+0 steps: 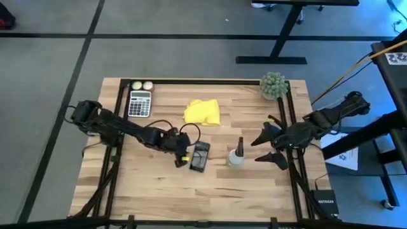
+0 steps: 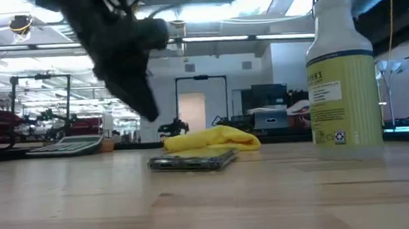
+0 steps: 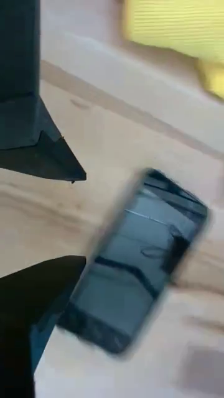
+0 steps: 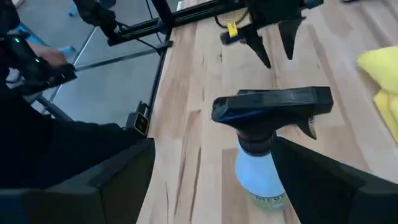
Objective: Apply microfiber cloth
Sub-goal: Wipe the front of the black cellphone with a yellow microfiber towel
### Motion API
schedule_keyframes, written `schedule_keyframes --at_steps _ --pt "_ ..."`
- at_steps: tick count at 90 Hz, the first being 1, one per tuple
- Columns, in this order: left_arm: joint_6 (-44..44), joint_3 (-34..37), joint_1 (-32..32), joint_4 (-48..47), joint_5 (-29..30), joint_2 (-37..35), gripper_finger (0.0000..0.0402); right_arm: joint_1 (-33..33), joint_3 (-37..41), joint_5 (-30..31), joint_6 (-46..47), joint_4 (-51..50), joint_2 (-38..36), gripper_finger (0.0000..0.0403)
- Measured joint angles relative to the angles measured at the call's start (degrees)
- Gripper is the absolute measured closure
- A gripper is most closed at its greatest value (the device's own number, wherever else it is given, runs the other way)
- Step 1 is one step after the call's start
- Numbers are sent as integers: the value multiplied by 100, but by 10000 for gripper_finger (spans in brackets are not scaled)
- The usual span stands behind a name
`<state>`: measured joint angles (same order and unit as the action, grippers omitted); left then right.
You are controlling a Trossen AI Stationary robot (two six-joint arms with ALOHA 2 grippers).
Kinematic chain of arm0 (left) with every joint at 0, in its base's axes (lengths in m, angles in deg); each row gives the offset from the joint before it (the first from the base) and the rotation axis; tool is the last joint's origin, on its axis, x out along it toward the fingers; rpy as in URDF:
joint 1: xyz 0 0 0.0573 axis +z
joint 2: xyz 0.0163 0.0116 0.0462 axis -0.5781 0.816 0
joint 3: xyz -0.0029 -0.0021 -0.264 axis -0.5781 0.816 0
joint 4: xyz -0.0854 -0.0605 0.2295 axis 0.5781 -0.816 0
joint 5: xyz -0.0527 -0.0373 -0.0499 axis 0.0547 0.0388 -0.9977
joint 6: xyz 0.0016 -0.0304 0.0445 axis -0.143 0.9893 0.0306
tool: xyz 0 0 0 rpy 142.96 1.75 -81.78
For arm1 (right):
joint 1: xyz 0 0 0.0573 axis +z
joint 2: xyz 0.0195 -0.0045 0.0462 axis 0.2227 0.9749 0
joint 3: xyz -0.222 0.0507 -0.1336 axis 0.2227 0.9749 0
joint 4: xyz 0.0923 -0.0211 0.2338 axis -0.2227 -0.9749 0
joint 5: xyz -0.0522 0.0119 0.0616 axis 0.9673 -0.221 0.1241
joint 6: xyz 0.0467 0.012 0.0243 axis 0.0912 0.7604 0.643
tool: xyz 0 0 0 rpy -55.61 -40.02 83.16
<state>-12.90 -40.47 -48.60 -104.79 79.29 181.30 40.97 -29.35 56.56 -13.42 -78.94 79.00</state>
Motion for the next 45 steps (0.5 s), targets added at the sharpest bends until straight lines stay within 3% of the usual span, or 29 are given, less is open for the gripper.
schedule_keyframes --at_steps 22,45 --pt "189 462 -350 938 -289 398 211 0 4 43 72 -21 144 95" --pt "268 264 -733 1880 -272 975 211 0 4 561 -97 -13 368 95"
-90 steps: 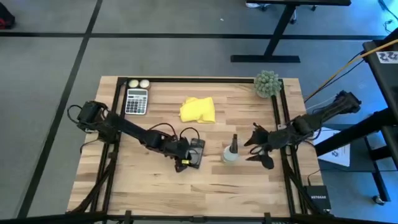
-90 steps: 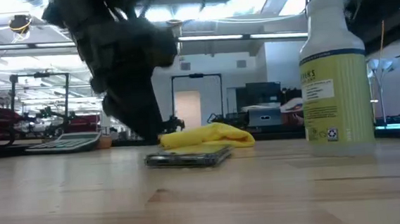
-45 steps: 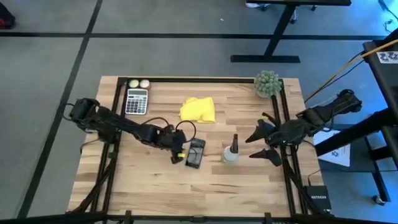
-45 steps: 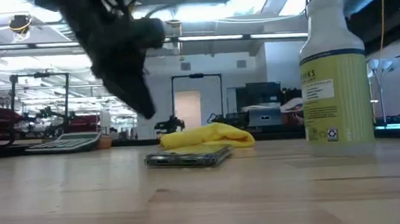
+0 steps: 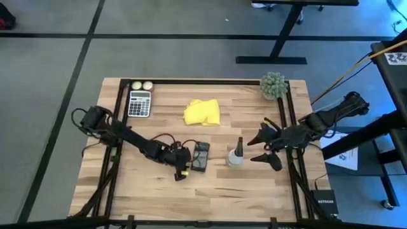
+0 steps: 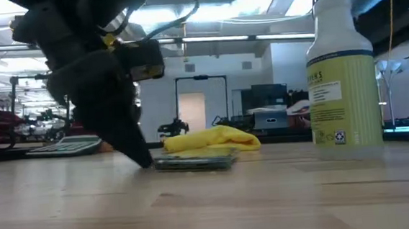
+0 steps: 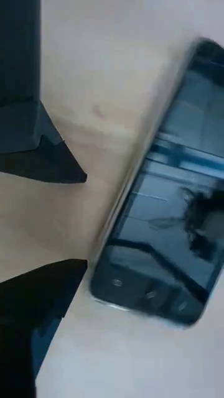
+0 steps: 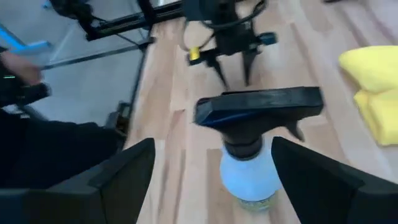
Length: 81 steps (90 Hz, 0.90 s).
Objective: Apply microfiber cloth
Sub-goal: Wipe the front of the black cellphone with a yellow microfiber towel
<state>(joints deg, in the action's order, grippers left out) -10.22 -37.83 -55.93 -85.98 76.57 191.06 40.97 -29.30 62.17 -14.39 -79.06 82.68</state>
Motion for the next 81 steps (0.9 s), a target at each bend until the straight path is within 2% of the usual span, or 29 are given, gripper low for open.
schedule_keyframes --at_steps 17,27,40,46,53,62,71,81 --pt "237 -236 -10 391 -112 116 211 -2 0 853 -272 -57 213 95" --pt "207 -304 1 346 -110 102 211 0 -90 935 -588 -85 214 95" --pt "206 -449 11 111 -83 -30 211 -2 -677 1094 -959 -48 210 95" --pt "200 -575 43 -262 -83 -133 211 0 -951 1540 -1211 -59 227 95" --pt "199 -690 89 -707 -65 -265 211 -56 -1195 2337 -1579 -104 245 95" --pt "199 -758 132 -1041 52 -465 211 -475 -1449 2948 -1965 -133 316 95" --pt "218 -759 126 -1193 111 -619 211 -1199 -1581 2833 -2370 -49 431 95" --pt "224 -759 108 -1157 143 -734 211 -2289 -1600 2018 -2619 37 737 95"
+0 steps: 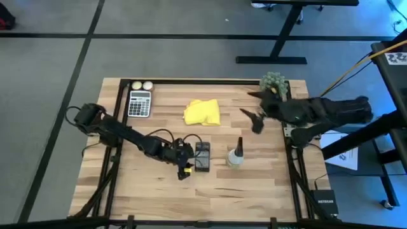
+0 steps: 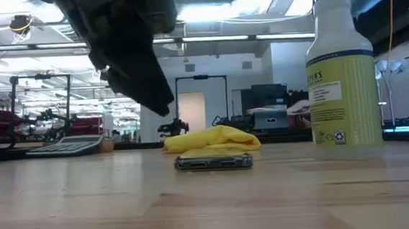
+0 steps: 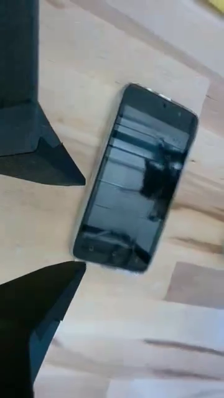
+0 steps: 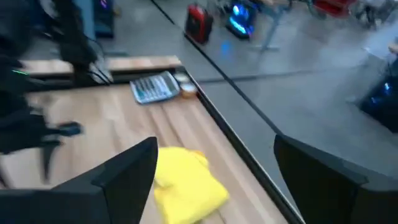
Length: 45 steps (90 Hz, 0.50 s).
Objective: Apply microfiber cloth
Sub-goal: Wipe the front of the black cellphone with a yellow microfiber towel
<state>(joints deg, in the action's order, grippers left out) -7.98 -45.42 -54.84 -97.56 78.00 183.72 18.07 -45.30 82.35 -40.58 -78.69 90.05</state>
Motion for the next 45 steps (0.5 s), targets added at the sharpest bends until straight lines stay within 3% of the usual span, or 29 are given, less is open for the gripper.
schedule_keyframes --at_steps 11,22,45 --pt "56 0 -29 -46 14 -28 211 -1054 4 -1175 -154 283 674 95" --pt "188 0 -116 -84 14 -30 211 -1619 9 -2088 -341 776 1584 95" --pt "575 4 -372 -372 286 -30 211 -1931 11 -2961 -399 1543 3496 95"
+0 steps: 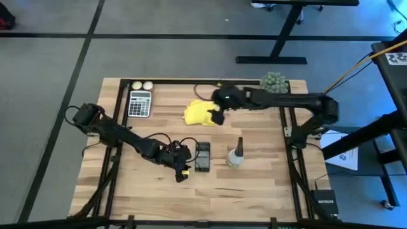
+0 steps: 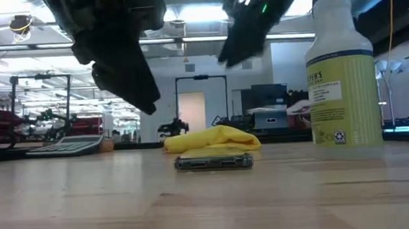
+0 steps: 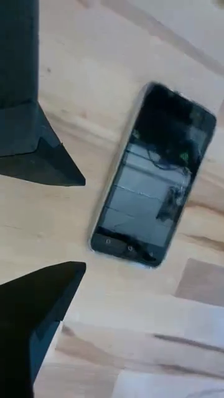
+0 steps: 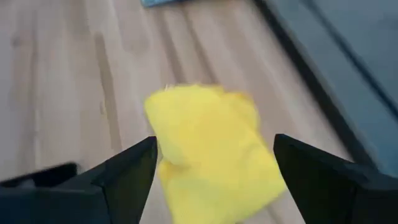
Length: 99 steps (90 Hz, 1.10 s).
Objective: Apply microfiber cloth
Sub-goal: Wipe the front of the black cellphone with a yellow microfiber towel
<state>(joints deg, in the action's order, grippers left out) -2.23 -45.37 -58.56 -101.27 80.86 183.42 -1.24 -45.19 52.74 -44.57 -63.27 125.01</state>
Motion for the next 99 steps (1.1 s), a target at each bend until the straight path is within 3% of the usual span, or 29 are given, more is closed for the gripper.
schedule_keyframes --at_steps 18,40,57,76,99 --pt "94 2 -124 -159 117 0 211 11 9 -20 -116 125 1002 95" --pt "81 2 -135 -156 230 0 211 9 9 217 -115 399 1629 114" --pt "101 2 -138 -154 234 0 211 9 9 581 -144 443 1873 205" --pt "164 2 -135 -148 237 0 211 32 7 483 -415 289 1833 379" --pt "152 19 -135 -353 620 0 211 399 -321 417 -438 -593 1062 398"
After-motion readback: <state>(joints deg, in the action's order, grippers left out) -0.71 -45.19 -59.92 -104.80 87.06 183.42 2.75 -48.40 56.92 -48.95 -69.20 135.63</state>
